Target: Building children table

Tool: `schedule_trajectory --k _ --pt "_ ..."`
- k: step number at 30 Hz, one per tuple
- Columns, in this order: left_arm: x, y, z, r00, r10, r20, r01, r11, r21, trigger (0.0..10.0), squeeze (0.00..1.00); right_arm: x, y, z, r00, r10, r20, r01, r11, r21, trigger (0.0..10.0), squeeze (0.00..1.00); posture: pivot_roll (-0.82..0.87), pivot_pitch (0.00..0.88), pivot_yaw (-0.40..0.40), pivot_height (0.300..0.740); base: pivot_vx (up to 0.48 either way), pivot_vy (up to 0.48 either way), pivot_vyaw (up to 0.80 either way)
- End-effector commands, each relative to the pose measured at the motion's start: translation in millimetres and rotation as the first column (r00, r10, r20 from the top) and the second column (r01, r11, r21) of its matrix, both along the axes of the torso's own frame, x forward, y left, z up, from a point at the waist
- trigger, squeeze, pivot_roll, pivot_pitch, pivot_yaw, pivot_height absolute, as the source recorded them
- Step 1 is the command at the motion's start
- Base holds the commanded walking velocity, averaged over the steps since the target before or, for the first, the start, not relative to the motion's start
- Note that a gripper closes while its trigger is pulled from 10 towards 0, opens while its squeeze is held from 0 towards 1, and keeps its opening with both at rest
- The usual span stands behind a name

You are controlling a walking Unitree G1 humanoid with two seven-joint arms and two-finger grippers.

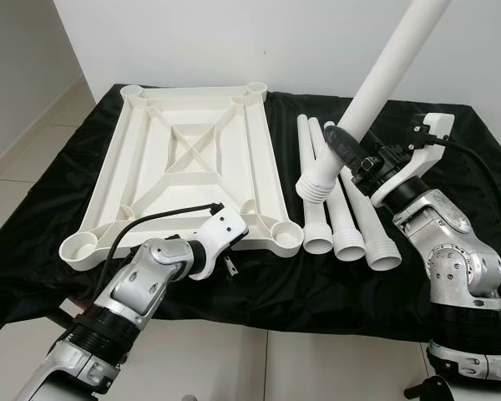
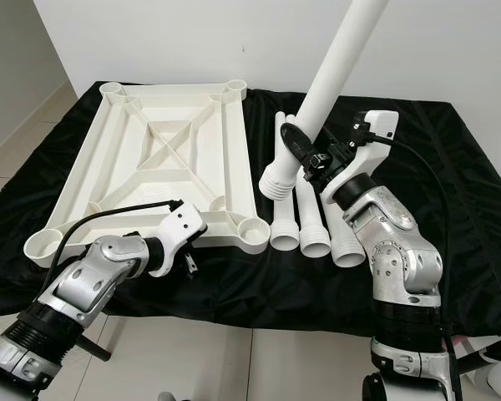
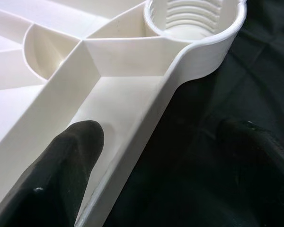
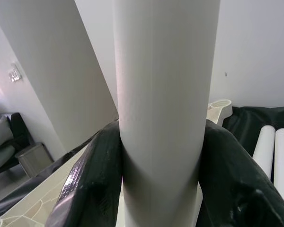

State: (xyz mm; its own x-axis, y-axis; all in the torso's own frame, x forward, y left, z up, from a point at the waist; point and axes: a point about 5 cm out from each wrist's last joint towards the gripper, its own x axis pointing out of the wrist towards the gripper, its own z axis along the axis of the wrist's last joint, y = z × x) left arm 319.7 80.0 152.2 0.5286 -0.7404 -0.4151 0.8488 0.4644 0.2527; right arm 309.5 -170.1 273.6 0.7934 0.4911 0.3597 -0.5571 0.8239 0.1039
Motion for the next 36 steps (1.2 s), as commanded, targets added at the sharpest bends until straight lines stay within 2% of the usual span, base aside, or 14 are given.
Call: schedule_trajectory --k 1,13,14,16,17,18,23,24,26,27,29,32,33,36 --pt "1.0 3.3 -9 0.999 0.040 -0.008 -0.040 0.999 0.036 10.0 0.00 -3.5 -0.4 3 1.000 -0.008 0.026 0.008 1.000 -0.007 10.0 0.00 -0.13 0.081 0.047 0.740 0.000 0.000 0.00" --pt "5.5 4.4 -7 0.998 0.068 -0.016 -0.068 0.998 0.018 10.0 0.00 -4.7 -3.3 0 0.999 -0.030 0.020 0.030 1.000 -0.009 10.0 0.00 -0.13 0.081 0.056 0.740 0.000 0.000 0.00" --pt "5.1 4.7 -8 0.998 0.062 -0.023 -0.062 0.998 0.017 5.6 0.00 -4.7 -3.8 1 0.999 -0.033 0.022 0.033 0.999 -0.009 10.0 0.00 -0.13 0.084 0.058 0.740 0.000 0.000 0.00" --pt "5.1 4.7 -8 0.998 0.062 -0.023 -0.062 0.998 0.017 5.6 0.00 -4.7 -3.8 1 0.999 -0.033 0.022 0.033 0.999 -0.009 10.0 0.00 -0.13 0.084 0.058 0.740 0.000 0.000 0.00" --pt "4.4 4.4 -8 0.998 0.050 -0.028 -0.050 0.999 0.016 4.3 0.00 -4.6 -4.2 2 0.999 -0.036 0.023 0.036 0.999 -0.007 10.0 0.00 -0.13 0.085 0.061 0.740 0.000 0.000 0.00" --pt "4.1 3.8 -9 0.999 0.040 -0.030 -0.040 0.999 0.015 0.0 0.00 -4.9 -4.6 2 0.999 -0.038 0.024 0.038 0.999 -0.006 10.0 0.00 -0.13 0.085 0.062 0.740 0.000 0.000 0.00" --pt "4.9 1.3 -9 0.999 0.028 -0.030 -0.028 0.999 0.020 0.0 0.00 -6.4 -5.3 2 0.999 -0.045 0.026 0.045 0.999 -0.005 10.0 0.00 -0.13 0.093 0.067 0.740 0.000 0.000 0.00" --pt "5.5 0.3 -9 0.999 0.027 -0.027 -0.026 0.999 0.024 7.9 0.00 -6.8 -5.7 2 0.999 -0.046 0.026 0.046 0.999 -0.005 10.0 0.00 -0.13 0.096 0.068 0.740 0.000 0.000 0.00" --pt "6.0 -0.5 -9 0.999 0.026 -0.024 -0.025 0.999 0.027 7.9 0.00 -7.1 -5.9 2 0.999 -0.047 0.026 0.048 0.999 -0.005 10.0 0.00 -0.13 0.096 0.068 0.740 0.000 0.000 0.00" --pt "6.3 -1.7 -9 0.999 0.025 -0.024 -0.024 0.999 0.030 10.0 0.00 -7.3 -6.1 2 0.998 -0.049 0.026 0.049 0.999 -0.005 10.0 0.00 -0.14 0.100 0.072 0.740 0.000 0.000 0.00" --pt "7.0 -4.6 -9 0.999 0.023 -0.026 -0.022 0.999 0.026 10.0 0.00 -8.0 -6.4 3 0.998 -0.051 0.027 0.052 0.999 -0.008 10.0 0.00 -0.14 0.104 0.074 0.740 0.000 0.000 0.00" --pt "7.2 -8.9 -9 0.999 0.020 -0.027 -0.020 1.000 0.017 9.2 0.00 -8.9 -6.7 2 0.998 -0.053 0.026 0.054 0.999 -0.011 10.0 0.00 -0.14 0.106 0.074 0.740 0.000 0.000 0.00" --pt "6.3 -11.3 -8 0.999 0.012 -0.034 -0.012 1.000 0.000 0.0 0.00 -9.4 -6.7 1 0.998 -0.053 0.023 0.054 0.998 -0.012 10.0 0.00 -0.14 0.108 0.075 0.740 0.000 0.000 0.00" --pt "7.2 -16.9 -6 0.999 0.019 -0.037 -0.020 1.000 -0.024 0.0 0.00 -10.8 -6.6 0 0.998 -0.053 0.018 0.053 0.998 -0.015 10.0 0.00 -0.14 0.111 0.075 0.740 0.000 0.000 0.00"
